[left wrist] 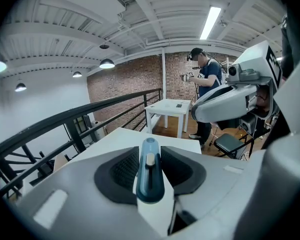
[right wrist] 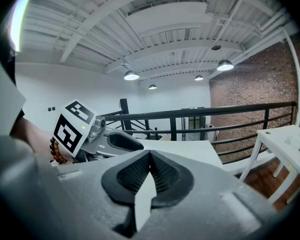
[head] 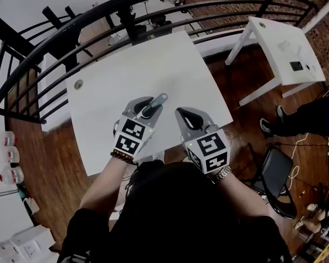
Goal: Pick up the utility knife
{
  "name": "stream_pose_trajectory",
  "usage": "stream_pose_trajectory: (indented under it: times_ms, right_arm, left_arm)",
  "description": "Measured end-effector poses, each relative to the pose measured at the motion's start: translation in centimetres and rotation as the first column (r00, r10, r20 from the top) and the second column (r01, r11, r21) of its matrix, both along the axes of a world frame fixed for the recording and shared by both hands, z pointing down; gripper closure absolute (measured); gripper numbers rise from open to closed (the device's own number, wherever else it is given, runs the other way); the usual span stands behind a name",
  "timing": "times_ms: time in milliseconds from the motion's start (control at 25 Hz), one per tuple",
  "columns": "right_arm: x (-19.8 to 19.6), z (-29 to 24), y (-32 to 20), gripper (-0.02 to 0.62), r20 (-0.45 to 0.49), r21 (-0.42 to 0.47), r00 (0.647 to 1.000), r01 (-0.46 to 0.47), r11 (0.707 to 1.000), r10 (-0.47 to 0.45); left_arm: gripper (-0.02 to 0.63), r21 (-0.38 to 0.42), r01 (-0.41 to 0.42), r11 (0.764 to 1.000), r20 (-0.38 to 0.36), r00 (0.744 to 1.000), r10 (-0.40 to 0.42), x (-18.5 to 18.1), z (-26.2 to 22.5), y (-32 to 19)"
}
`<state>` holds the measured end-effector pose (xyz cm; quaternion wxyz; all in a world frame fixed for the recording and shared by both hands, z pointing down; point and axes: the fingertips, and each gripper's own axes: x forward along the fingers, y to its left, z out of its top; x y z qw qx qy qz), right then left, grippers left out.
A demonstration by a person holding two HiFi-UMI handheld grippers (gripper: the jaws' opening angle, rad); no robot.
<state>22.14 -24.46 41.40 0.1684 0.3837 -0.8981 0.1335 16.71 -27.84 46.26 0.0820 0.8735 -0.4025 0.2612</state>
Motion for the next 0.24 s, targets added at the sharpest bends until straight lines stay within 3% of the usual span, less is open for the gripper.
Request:
stream_pose_trajectory:
  times_ms: [240]
  right_arm:
    - [-0.59,0.02,0.08,0.603,0.000,-0.001,1.000,0.002,1.000,-0.002]
  left_arm:
    - [0.462,-0.003,0.004,1.000,-0.001,1.000,-0.004,-0.46,0.12,0.17]
